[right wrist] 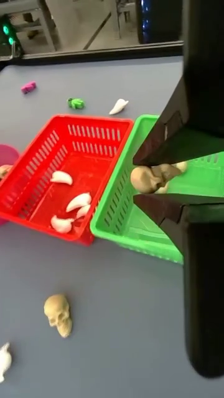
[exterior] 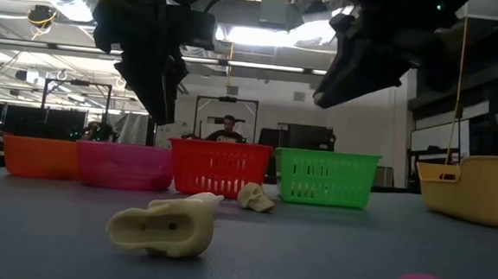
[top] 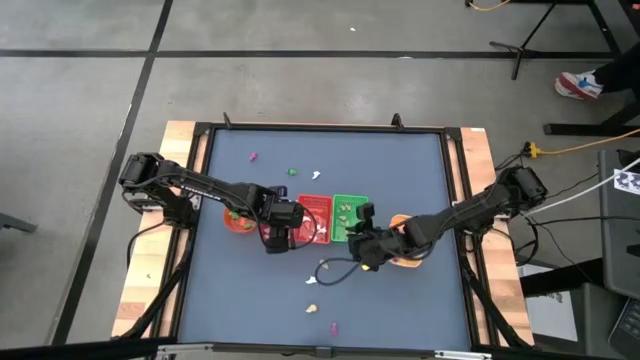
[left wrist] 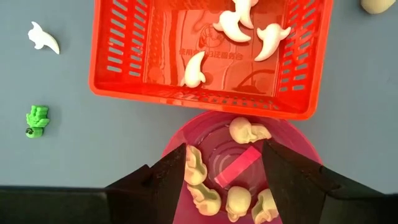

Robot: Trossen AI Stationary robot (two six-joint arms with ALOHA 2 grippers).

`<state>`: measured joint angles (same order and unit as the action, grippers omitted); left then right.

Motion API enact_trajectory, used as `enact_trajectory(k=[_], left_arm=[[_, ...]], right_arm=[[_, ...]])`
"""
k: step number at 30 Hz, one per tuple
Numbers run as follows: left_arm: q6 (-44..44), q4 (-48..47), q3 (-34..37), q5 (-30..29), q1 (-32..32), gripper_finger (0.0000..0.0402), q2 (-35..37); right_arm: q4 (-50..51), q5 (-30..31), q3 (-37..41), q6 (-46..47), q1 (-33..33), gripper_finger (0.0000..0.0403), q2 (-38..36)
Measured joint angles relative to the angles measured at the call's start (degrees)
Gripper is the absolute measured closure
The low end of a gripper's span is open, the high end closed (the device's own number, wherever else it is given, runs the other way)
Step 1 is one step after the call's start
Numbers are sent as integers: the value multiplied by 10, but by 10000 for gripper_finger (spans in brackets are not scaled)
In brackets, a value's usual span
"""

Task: Sort Halloween decoration
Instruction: Put the yellow skull toy into the green bin, then put the white ghost toy into the red bin

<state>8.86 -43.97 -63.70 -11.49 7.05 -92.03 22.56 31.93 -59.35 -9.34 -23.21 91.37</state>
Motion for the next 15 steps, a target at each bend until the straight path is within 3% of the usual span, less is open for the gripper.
enact_trajectory(k=[15], left_arm=[[0,0,0,0,0,206,0]], right_arm=[[0,-1,0,0,15,219,0]])
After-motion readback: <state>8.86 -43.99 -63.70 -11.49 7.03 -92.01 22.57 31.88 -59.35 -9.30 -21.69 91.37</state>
